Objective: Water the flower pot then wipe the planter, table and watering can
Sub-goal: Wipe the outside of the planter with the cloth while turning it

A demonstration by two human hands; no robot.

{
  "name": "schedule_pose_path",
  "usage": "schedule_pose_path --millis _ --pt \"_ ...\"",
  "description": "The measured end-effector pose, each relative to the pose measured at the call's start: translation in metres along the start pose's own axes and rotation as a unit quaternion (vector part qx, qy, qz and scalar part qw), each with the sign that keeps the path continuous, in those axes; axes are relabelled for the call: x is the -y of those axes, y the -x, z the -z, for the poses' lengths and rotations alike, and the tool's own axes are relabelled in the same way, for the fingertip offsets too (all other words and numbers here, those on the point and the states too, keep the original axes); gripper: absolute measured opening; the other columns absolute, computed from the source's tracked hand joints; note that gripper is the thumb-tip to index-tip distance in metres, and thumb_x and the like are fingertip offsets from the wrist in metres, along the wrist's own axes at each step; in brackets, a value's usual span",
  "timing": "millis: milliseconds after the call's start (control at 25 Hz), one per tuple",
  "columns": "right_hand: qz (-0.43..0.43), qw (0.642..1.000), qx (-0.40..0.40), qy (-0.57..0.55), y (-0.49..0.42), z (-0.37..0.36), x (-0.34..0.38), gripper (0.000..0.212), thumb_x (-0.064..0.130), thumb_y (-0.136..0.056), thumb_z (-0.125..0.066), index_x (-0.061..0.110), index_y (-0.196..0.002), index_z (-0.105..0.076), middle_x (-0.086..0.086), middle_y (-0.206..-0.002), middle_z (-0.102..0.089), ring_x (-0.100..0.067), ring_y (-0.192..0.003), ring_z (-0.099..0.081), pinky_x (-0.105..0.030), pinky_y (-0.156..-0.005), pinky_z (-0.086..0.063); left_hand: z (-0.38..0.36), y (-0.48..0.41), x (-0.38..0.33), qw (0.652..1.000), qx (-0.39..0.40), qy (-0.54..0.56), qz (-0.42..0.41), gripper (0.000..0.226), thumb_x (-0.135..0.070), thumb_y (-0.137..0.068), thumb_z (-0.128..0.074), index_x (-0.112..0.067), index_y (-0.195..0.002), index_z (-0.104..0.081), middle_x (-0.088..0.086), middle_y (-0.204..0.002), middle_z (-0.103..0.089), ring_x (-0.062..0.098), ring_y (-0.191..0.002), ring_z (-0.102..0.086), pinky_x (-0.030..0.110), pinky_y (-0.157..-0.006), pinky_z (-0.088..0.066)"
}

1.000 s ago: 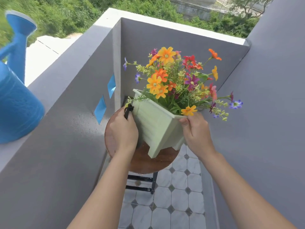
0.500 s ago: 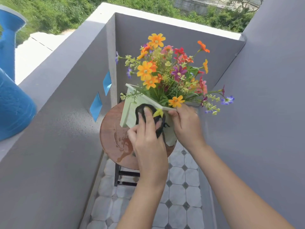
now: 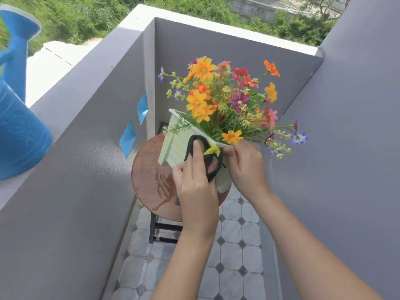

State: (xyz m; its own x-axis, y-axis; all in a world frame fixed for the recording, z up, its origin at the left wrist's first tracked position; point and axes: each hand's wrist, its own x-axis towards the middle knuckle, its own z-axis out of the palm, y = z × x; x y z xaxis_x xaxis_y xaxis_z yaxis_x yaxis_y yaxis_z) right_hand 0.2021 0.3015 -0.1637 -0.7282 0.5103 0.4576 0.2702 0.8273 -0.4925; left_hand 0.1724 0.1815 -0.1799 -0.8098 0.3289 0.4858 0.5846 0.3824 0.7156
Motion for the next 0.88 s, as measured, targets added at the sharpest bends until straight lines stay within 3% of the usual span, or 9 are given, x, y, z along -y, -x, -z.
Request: schedule_pose_path --millis 200,360,480,560,640,680,760,840,880 --pt "0.002 0.999 -0.016 -0.035 0.000 0.004 -0.007 0.049 0.056 -0.093 -0.020 0.018 -0.066 -0.034 0.018 -0.062 -0.027 -0.018 -0.062 -0.034 -0.026 -0.056 -0.013 0.010 0.035 0.028 0.999 0.014 0.050 0.008 0.056 -0.002 -0.082 -0.056 0.003 -0.136 -0.043 0.005 -0.097 -0.063 0.011 -0.090 -0.035 0.027 -0.081 -0.040" --pt "0.001 1.000 0.006 -0.027 -0.003 0.004 -0.015 0.067 0.059 -0.093 -0.017 0.004 -0.065 -0.045 0.007 -0.062 -0.037 -0.016 -0.062 -0.035 -0.022 -0.054 -0.021 0.011 -0.019 0.016 0.993 0.027 0.104 -0.045 0.054 -0.005 -0.078 -0.045 -0.006 -0.131 -0.053 -0.017 -0.096 -0.052 0.016 -0.095 -0.044 0.013 -0.083 -0.040" --pt "0.018 0.998 -0.013 -0.060 -0.002 0.009 -0.016 0.045 0.055 -0.094 -0.020 0.026 -0.061 -0.032 0.018 -0.061 -0.027 -0.005 -0.058 -0.028 -0.007 -0.059 -0.027 0.008 -0.046 0.025 0.994 0.027 0.101 -0.025 0.053 0.005 -0.079 -0.050 -0.007 -0.131 -0.054 -0.031 -0.101 -0.037 0.016 -0.098 -0.046 0.000 -0.086 -0.028" --pt "0.033 0.997 -0.014 -0.067 -0.001 0.010 -0.018 0.033 0.054 -0.094 -0.022 0.038 -0.065 -0.021 0.021 -0.060 -0.024 0.002 -0.057 -0.030 -0.004 -0.061 -0.029 0.005 -0.059 0.041 0.997 0.034 0.073 0.018 0.058 0.011 -0.080 -0.053 -0.010 -0.134 -0.051 -0.018 -0.097 -0.046 0.020 -0.101 -0.047 0.002 -0.084 -0.025" --pt "0.025 0.997 -0.011 -0.074 0.001 0.010 -0.025 0.035 0.056 -0.093 -0.021 0.037 -0.064 -0.022 0.020 -0.059 -0.025 0.005 -0.059 -0.031 -0.004 -0.059 -0.029 0.003 -0.077 0.056 0.994 0.064 0.066 0.061 0.061 0.009 -0.084 -0.050 -0.017 -0.139 -0.045 0.006 -0.104 -0.053 0.021 -0.106 -0.046 0.001 -0.083 -0.026" --pt "0.016 0.997 -0.010 -0.078 0.003 0.010 -0.029 0.040 0.058 -0.093 -0.020 0.033 -0.062 -0.026 0.020 -0.058 -0.026 0.005 -0.058 -0.032 -0.004 -0.057 -0.029 0.002 -0.087 0.062 0.990 0.080 0.074 0.090 0.057 0.002 -0.088 -0.049 -0.021 -0.140 -0.044 0.010 -0.108 -0.055 0.021 -0.108 -0.048 0.003 -0.084 -0.029" --pt "0.006 0.996 -0.005 -0.090 0.004 0.008 -0.037 0.049 0.060 -0.092 -0.020 0.024 -0.061 -0.033 0.020 -0.058 -0.028 0.006 -0.057 -0.033 -0.008 -0.055 -0.029 0.004 -0.103 0.070 0.976 0.114 0.103 0.152 0.043 -0.024 -0.094 -0.046 -0.032 -0.136 -0.047 0.003 -0.115 -0.060 0.020 -0.111 -0.053 0.022 -0.095 -0.039" --pt "0.018 0.995 -0.003 -0.094 0.005 0.007 -0.043 0.045 0.059 -0.093 -0.020 0.029 -0.062 -0.033 0.022 -0.059 -0.029 0.005 -0.057 -0.033 -0.007 -0.055 -0.029 0.010 -0.111 0.074 0.953 0.173 0.179 0.172 0.037 -0.045 -0.091 -0.043 -0.041 -0.127 -0.050 -0.013 -0.116 -0.062 0.013 -0.114 -0.054 0.039 -0.102 -0.041" --pt "0.029 0.995 0.000 -0.095 0.005 0.007 -0.044 0.038 0.058 -0.094 -0.020 0.036 -0.064 -0.030 0.023 -0.060 -0.029 0.006 -0.058 -0.033 -0.006 -0.055 -0.028 0.014 -0.112 0.074 0.939 0.205 0.224 0.161 0.037 -0.047 -0.089 -0.046 -0.045 -0.126 -0.049 -0.021 -0.119 -0.060 0.006 -0.117 -0.053 0.037 -0.104 -0.040"
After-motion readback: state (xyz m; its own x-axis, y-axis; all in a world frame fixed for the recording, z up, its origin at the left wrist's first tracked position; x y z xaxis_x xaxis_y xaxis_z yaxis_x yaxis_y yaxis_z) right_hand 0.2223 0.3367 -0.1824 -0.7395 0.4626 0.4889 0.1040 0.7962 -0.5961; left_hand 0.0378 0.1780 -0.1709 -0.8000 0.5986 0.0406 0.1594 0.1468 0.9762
